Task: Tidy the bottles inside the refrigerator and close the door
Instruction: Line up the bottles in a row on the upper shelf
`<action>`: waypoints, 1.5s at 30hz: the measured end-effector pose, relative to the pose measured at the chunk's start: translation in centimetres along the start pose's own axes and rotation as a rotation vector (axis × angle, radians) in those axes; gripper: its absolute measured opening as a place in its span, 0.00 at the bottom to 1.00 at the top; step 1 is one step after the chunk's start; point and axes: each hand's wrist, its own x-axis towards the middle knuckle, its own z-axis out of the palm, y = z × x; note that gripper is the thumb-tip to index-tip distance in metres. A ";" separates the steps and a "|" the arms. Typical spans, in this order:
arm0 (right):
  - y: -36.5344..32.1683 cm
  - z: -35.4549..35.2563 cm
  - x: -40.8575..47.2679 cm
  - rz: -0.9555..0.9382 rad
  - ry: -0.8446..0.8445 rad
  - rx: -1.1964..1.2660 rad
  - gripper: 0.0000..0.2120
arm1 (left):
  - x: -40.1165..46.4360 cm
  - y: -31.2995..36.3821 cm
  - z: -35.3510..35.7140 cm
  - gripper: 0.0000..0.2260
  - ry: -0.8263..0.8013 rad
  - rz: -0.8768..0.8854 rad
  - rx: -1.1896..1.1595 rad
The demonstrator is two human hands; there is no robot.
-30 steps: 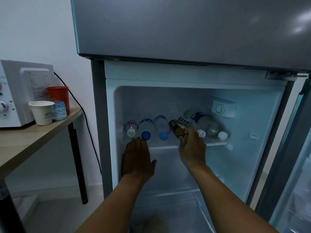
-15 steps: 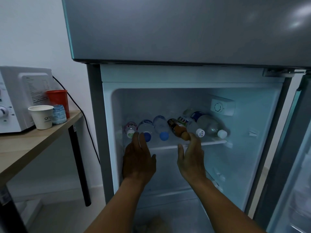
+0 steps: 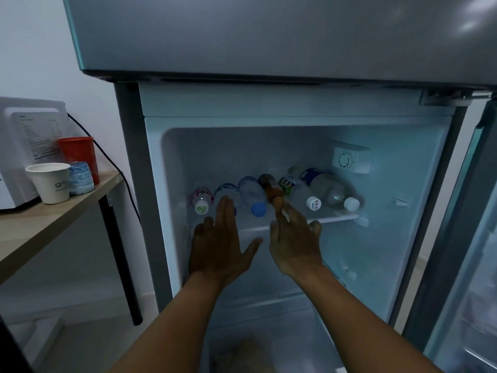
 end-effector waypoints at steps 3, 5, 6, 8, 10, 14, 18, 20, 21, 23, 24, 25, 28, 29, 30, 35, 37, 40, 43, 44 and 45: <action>-0.6 -0.1 1.9 0.029 -0.013 -0.034 0.28 | 0.2 0.2 -0.4 0.43 0.005 -0.008 0.021; -0.3 -0.3 3.5 0.006 -0.078 -0.061 0.29 | 0.2 0.1 -0.1 0.42 0.017 0.007 0.040; -0.1 -0.3 4.2 -0.017 -0.122 -0.082 0.29 | 0.2 0.1 0.0 0.41 0.029 0.007 0.044; 0.1 -0.2 4.9 -0.053 -0.163 -0.117 0.32 | 0.3 0.0 0.2 0.41 0.048 0.007 0.052; 0.2 -0.3 5.0 -0.058 -0.166 -0.121 0.34 | 0.3 0.0 0.4 0.41 0.058 0.010 0.051; 0.2 -0.6 6.3 -0.008 -0.265 -0.035 0.28 | 0.2 0.0 0.6 0.40 0.083 0.016 0.046; 0.0 -0.4 7.5 0.103 -0.174 0.215 0.21 | 0.3 -0.1 0.5 0.40 0.096 0.019 0.048; 0.0 0.0 8.0 0.097 -0.161 0.270 0.25 | 0.3 -0.1 0.6 0.40 0.101 0.017 0.048; 0.0 -0.1 8.2 0.077 -0.202 0.267 0.29 | 0.3 0.0 0.6 0.40 0.100 0.017 0.048; 0.0 0.0 8.5 0.041 -0.289 0.242 0.35 | 0.2 0.0 0.6 0.40 0.101 0.018 0.051; 0.1 0.2 8.7 0.037 -0.302 0.230 0.34 | 0.2 -0.1 0.6 0.40 0.102 0.020 0.051; 0.2 0.3 8.8 0.045 -0.301 0.220 0.31 | 0.2 -0.1 0.5 0.40 0.101 0.022 0.051; 0.5 0.6 8.6 0.052 -0.213 0.242 0.18 | 0.2 0.0 0.4 0.40 0.093 0.020 0.054; 0.4 0.7 8.3 0.053 -0.157 0.256 0.13 | 0.2 0.0 0.4 0.40 0.089 0.018 0.053; 0.4 0.7 8.0 0.055 -0.073 0.266 0.10 | 0.2 0.0 0.4 0.40 0.087 0.018 0.050; 0.3 0.8 6.3 -0.002 0.295 0.341 0.10 | 0.0 -0.1 0.4 0.41 0.083 0.012 0.054; 0.3 0.9 6.2 -0.027 0.343 0.330 0.09 | -0.1 0.0 0.4 0.41 0.058 0.015 0.049; -0.3 0.6 6.4 -0.064 0.411 0.250 0.08 | 0.0 0.0 0.4 0.40 0.032 0.019 0.038; -0.5 0.4 6.7 -0.069 0.359 0.200 0.03 | 0.0 0.0 0.6 0.40 0.059 0.014 0.045; -0.5 0.5 7.0 -0.039 0.289 0.215 0.06 | 0.1 0.0 0.7 0.40 0.070 0.015 0.048; -0.4 0.7 7.4 0.012 0.206 0.231 0.09 | 0.1 0.0 0.7 0.41 0.075 0.015 0.054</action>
